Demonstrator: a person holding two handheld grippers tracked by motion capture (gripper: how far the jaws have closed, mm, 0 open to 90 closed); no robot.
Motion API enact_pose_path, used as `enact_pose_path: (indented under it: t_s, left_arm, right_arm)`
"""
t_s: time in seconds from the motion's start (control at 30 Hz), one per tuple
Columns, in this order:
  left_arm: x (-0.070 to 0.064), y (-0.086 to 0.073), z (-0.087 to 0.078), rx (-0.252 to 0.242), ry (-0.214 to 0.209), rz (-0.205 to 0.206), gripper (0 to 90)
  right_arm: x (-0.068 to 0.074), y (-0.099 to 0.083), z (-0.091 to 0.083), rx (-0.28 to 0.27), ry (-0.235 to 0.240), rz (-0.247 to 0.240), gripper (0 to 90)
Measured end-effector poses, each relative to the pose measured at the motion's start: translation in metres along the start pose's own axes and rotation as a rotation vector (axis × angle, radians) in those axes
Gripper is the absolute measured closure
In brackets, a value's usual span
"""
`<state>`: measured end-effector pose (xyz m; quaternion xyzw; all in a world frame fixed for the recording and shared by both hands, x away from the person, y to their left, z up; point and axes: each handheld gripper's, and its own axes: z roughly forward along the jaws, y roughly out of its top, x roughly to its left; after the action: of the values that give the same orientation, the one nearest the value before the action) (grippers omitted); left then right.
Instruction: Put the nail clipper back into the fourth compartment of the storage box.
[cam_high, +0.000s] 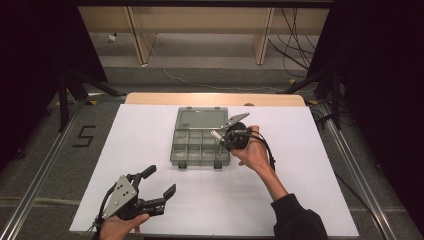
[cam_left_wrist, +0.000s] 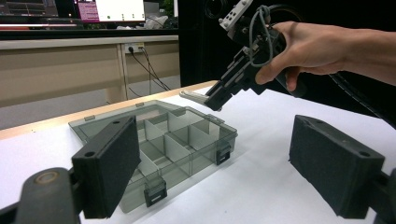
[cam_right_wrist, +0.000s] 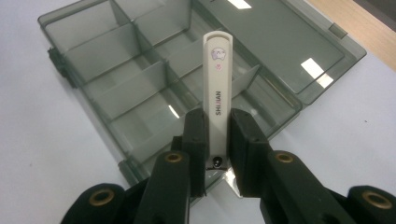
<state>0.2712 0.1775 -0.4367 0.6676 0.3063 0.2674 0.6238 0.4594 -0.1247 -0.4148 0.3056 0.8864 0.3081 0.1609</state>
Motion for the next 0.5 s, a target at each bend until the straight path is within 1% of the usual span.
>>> enact_pose_path:
  t_s: [0.03,0.07,0.1,0.13,0.17,0.2,0.23,0.3,0.37,0.4,0.47,0.5]
  left_arm:
    - [0.000,0.000,0.000,0.001,0.000,0.000,15.8]
    - [0.000,0.000,0.000,0.001,0.000,-0.002,15.9]
    - [0.000,0.000,0.000,0.001,0.000,-0.006,15.8]
    - [-0.001,0.000,0.000,0.001,0.000,-0.007,15.9]
    - [-0.001,0.000,0.000,0.000,0.000,-0.007,15.8]
    - [0.000,0.000,0.000,-0.001,0.000,-0.003,15.9]
    - [0.000,0.000,0.000,-0.001,0.000,-0.002,15.8]
    - [0.000,0.000,0.000,-0.001,0.000,-0.001,15.9]
    - [0.000,0.000,0.000,-0.001,0.000,-0.002,15.9]
    - [0.000,0.000,0.000,-0.002,0.000,-0.006,15.8]
    - [0.000,0.000,0.000,-0.002,-0.001,-0.006,15.9]
    - [0.000,0.000,0.000,-0.001,-0.001,-0.002,15.8]
  right_arm:
    - [-0.002,0.001,0.000,0.008,0.010,0.004,77.6]
    - [-0.004,0.001,0.002,-0.019,-0.009,0.007,77.6]
    - [-0.005,0.002,0.002,-0.004,-0.004,0.017,77.6]
    - [-0.006,0.002,0.003,-0.003,-0.007,0.023,77.6]
    - [-0.006,0.002,0.005,-0.013,-0.022,0.035,77.6]
    - [-0.008,0.003,0.005,0.004,-0.010,0.046,77.6]
    - [-0.010,0.004,0.007,-0.009,-0.011,0.048,77.6]
    - [-0.011,0.005,0.008,-0.004,-0.017,0.075,77.6]
    - [-0.013,0.005,0.013,-0.016,-0.029,0.088,77.6]
    - [-0.014,0.006,0.013,-0.003,-0.014,0.103,77.6]
    - [-0.016,0.005,0.017,0.001,-0.019,0.100,77.6]
    - [-0.016,0.005,0.020,-0.009,-0.031,0.115,77.6]
